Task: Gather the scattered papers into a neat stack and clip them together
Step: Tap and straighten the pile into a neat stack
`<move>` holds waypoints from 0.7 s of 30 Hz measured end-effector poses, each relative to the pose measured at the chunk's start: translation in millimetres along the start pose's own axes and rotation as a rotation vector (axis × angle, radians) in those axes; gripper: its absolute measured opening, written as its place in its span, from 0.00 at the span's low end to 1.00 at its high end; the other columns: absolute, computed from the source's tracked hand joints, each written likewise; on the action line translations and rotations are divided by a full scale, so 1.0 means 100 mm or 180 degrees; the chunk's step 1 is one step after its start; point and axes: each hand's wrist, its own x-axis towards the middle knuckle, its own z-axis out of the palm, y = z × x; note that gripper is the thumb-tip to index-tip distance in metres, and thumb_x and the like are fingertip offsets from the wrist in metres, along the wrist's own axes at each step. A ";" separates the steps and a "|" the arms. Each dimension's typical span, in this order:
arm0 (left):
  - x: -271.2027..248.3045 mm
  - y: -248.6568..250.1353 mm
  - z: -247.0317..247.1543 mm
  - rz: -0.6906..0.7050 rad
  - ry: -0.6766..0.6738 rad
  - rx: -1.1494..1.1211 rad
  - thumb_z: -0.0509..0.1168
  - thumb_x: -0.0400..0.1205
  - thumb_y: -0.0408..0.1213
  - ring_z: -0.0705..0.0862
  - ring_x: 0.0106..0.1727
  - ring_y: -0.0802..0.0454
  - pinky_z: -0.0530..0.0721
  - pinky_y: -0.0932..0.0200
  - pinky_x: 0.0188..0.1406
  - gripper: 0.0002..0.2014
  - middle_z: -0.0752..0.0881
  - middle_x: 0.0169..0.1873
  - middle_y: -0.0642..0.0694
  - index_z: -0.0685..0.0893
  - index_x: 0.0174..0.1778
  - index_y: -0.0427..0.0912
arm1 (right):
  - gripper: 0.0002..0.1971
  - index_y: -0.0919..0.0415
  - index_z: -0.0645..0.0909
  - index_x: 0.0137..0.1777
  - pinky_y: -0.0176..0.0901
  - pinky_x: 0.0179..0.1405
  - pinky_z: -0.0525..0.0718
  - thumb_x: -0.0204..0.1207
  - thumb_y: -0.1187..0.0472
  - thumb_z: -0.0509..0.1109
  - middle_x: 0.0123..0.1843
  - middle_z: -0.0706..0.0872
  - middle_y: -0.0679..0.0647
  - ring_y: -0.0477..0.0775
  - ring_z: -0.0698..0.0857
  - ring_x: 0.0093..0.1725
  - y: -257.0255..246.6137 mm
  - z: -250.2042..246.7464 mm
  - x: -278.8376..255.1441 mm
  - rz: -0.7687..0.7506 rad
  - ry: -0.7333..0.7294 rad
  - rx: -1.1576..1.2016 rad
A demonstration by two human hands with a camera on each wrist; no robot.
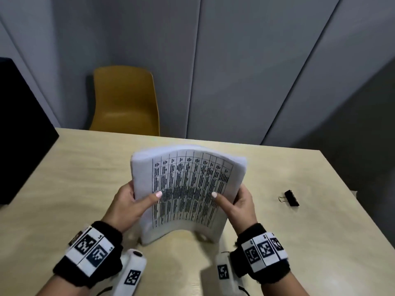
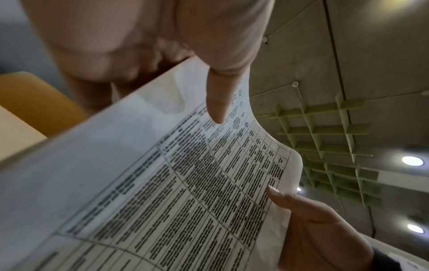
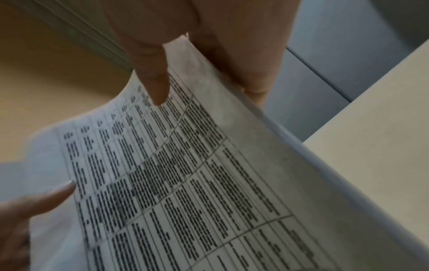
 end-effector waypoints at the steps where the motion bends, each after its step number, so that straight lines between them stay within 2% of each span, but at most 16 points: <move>1: 0.01 -0.02 -0.01 0.0019 0.0142 0.0007 0.74 0.57 0.50 0.88 0.43 0.67 0.83 0.72 0.40 0.22 0.90 0.38 0.66 0.84 0.46 0.49 | 0.15 0.55 0.80 0.49 0.41 0.43 0.88 0.65 0.67 0.76 0.41 0.91 0.46 0.44 0.89 0.43 -0.01 0.00 0.02 -0.0017 0.0067 0.0082; 2: 0.03 -0.03 -0.01 0.0054 0.0275 0.0034 0.74 0.56 0.51 0.87 0.42 0.68 0.83 0.71 0.40 0.21 0.90 0.37 0.67 0.85 0.45 0.50 | 0.14 0.55 0.80 0.49 0.41 0.43 0.88 0.68 0.71 0.75 0.39 0.91 0.45 0.43 0.89 0.42 -0.02 0.01 0.03 -0.0019 0.0099 0.0159; 4: 0.04 -0.05 0.02 0.0085 0.0397 0.0126 0.75 0.64 0.45 0.86 0.39 0.69 0.83 0.67 0.42 0.08 0.89 0.34 0.68 0.88 0.38 0.52 | 0.13 0.56 0.81 0.43 0.38 0.39 0.87 0.72 0.76 0.69 0.34 0.91 0.43 0.41 0.87 0.37 -0.03 0.04 0.04 -0.0027 0.0205 0.0187; 5: 0.04 -0.02 0.04 0.0118 0.0429 0.0176 0.73 0.69 0.42 0.85 0.38 0.70 0.83 0.68 0.43 0.04 0.88 0.33 0.69 0.89 0.35 0.58 | 0.13 0.57 0.81 0.41 0.36 0.36 0.85 0.72 0.77 0.68 0.32 0.90 0.43 0.39 0.85 0.34 -0.04 0.06 0.04 -0.0056 0.0260 0.0183; 7: 0.02 -0.02 0.08 0.0326 0.0391 0.0289 0.71 0.73 0.39 0.85 0.40 0.73 0.82 0.74 0.43 0.15 0.88 0.33 0.73 0.87 0.34 0.72 | 0.13 0.59 0.81 0.40 0.31 0.33 0.83 0.73 0.79 0.66 0.30 0.89 0.42 0.37 0.84 0.32 -0.06 0.08 0.04 -0.0107 0.0315 0.0250; 8: 0.02 -0.02 0.08 0.0331 0.0386 0.0257 0.70 0.73 0.39 0.85 0.41 0.73 0.81 0.76 0.42 0.16 0.87 0.33 0.73 0.87 0.35 0.73 | 0.13 0.59 0.80 0.40 0.31 0.32 0.83 0.73 0.79 0.66 0.30 0.89 0.41 0.37 0.84 0.32 -0.07 0.07 0.04 -0.0117 0.0317 0.0259; 10: -0.01 0.00 0.11 0.0269 0.0407 0.0204 0.70 0.69 0.43 0.87 0.45 0.68 0.80 0.77 0.41 0.08 0.88 0.35 0.73 0.89 0.39 0.63 | 0.12 0.57 0.80 0.43 0.34 0.36 0.84 0.72 0.77 0.69 0.33 0.90 0.41 0.36 0.85 0.34 -0.07 0.07 0.03 -0.0160 0.0346 0.0144; 11: -0.03 0.01 0.11 0.0264 0.0496 0.0225 0.70 0.67 0.45 0.87 0.47 0.65 0.81 0.76 0.42 0.10 0.88 0.38 0.72 0.87 0.44 0.58 | 0.12 0.57 0.79 0.48 0.37 0.41 0.85 0.71 0.74 0.71 0.38 0.91 0.41 0.37 0.86 0.39 -0.08 0.07 0.01 -0.0237 0.0393 0.0049; 12: -0.05 0.03 0.11 0.0396 0.0601 0.0271 0.71 0.66 0.46 0.86 0.51 0.64 0.81 0.75 0.45 0.17 0.89 0.42 0.70 0.82 0.51 0.57 | 0.18 0.57 0.77 0.57 0.41 0.49 0.85 0.68 0.70 0.72 0.46 0.90 0.44 0.41 0.86 0.47 -0.09 0.07 -0.01 -0.0373 0.0467 -0.0028; 13: -0.06 0.07 0.11 0.0621 0.0733 0.0331 0.70 0.67 0.47 0.84 0.54 0.66 0.81 0.74 0.51 0.23 0.87 0.49 0.68 0.76 0.59 0.59 | 0.28 0.54 0.71 0.68 0.45 0.58 0.83 0.67 0.68 0.71 0.55 0.87 0.51 0.47 0.85 0.55 -0.14 0.07 -0.03 -0.0563 0.0555 -0.0107; 14: -0.06 0.13 0.11 0.0914 0.0842 0.0433 0.69 0.70 0.44 0.82 0.58 0.68 0.79 0.74 0.56 0.27 0.83 0.56 0.66 0.70 0.65 0.62 | 0.37 0.46 0.62 0.75 0.49 0.65 0.78 0.67 0.68 0.70 0.62 0.82 0.58 0.53 0.82 0.61 -0.20 0.08 -0.05 -0.0794 0.0642 -0.0201; 15: -0.07 0.21 0.11 0.1240 0.0911 0.0629 0.66 0.73 0.40 0.78 0.62 0.70 0.76 0.74 0.60 0.31 0.78 0.63 0.63 0.64 0.70 0.66 | 0.42 0.41 0.56 0.78 0.49 0.68 0.75 0.67 0.70 0.68 0.65 0.78 0.61 0.56 0.79 0.63 -0.27 0.07 -0.05 -0.1085 0.0712 -0.0406; 16: -0.07 0.28 0.12 0.1575 0.0950 0.1005 0.63 0.76 0.36 0.74 0.65 0.71 0.72 0.75 0.64 0.33 0.76 0.66 0.55 0.61 0.73 0.66 | 0.44 0.42 0.55 0.79 0.45 0.71 0.72 0.67 0.72 0.67 0.66 0.76 0.62 0.54 0.76 0.65 -0.34 0.07 -0.04 -0.1414 0.0751 -0.0732; 18: -0.06 0.38 0.14 0.2055 0.0990 0.1935 0.58 0.77 0.28 0.67 0.67 0.76 0.65 0.81 0.66 0.30 0.73 0.67 0.41 0.66 0.75 0.54 | 0.36 0.52 0.66 0.76 0.27 0.69 0.66 0.68 0.74 0.67 0.67 0.73 0.64 0.41 0.72 0.67 -0.45 0.08 -0.02 -0.1940 0.0755 -0.1465; 20: -0.06 0.43 0.15 0.2119 0.0951 0.2280 0.56 0.77 0.23 0.66 0.62 0.82 0.63 0.85 0.62 0.25 0.75 0.64 0.34 0.76 0.70 0.44 | 0.26 0.53 0.77 0.67 0.18 0.65 0.64 0.69 0.74 0.66 0.66 0.74 0.64 0.28 0.69 0.66 -0.52 0.09 -0.02 -0.2051 0.0703 -0.1681; 21: -0.07 0.46 0.15 0.2078 0.0897 0.2304 0.56 0.77 0.24 0.67 0.60 0.83 0.63 0.86 0.61 0.24 0.77 0.63 0.35 0.78 0.68 0.43 | 0.24 0.52 0.78 0.64 0.17 0.64 0.64 0.70 0.73 0.66 0.66 0.74 0.64 0.27 0.69 0.65 -0.53 0.09 -0.03 -0.2031 0.0666 -0.1657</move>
